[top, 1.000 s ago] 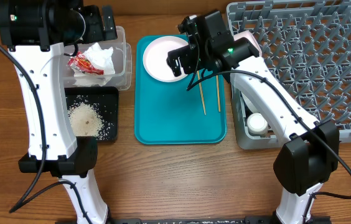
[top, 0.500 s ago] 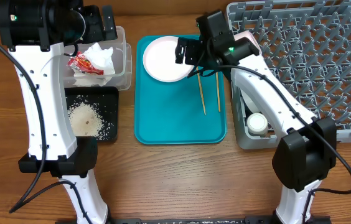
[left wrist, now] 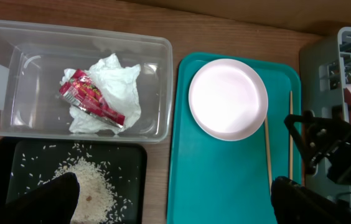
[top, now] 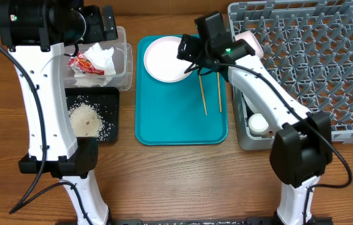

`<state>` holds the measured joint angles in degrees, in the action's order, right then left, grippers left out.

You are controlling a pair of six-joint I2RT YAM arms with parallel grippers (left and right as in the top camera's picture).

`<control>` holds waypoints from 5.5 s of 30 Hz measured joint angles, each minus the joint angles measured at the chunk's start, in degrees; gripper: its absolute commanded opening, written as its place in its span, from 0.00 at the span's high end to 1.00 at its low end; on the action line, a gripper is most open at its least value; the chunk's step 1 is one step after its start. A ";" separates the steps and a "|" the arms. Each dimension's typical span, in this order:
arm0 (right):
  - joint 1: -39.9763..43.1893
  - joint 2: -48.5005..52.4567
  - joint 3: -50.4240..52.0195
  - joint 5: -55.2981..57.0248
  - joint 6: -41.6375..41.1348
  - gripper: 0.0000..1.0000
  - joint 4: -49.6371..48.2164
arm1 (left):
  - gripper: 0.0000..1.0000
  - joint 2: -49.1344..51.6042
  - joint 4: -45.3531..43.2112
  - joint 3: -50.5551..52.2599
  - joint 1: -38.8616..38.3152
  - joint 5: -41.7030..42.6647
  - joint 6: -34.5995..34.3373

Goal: Sort waste into correct bins and load items into the dishwasher
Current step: 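Move the right gripper to the white plate and grasp its edge, then lift the white plate with the right gripper and stand it in the rack, then reach the right gripper to a chopstick on the teal tray and grasp it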

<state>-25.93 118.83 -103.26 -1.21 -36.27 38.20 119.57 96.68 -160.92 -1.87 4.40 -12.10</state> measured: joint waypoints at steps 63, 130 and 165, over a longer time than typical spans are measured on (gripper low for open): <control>4.26 13.22 -3.89 2.10 -6.47 0.96 4.96 | 0.00 0.00 0.02 0.00 0.00 0.02 0.00; 16.24 -29.00 13.92 4.81 33.64 0.05 -11.80 | 0.00 0.00 0.00 0.00 0.00 0.02 0.00; -0.02 3.37 13.44 4.61 27.34 0.53 1.49 | 0.00 0.00 0.00 0.00 0.00 0.02 0.00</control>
<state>-25.96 122.19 -89.82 3.40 -8.93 39.68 119.57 96.68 -160.92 -1.87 4.43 -12.10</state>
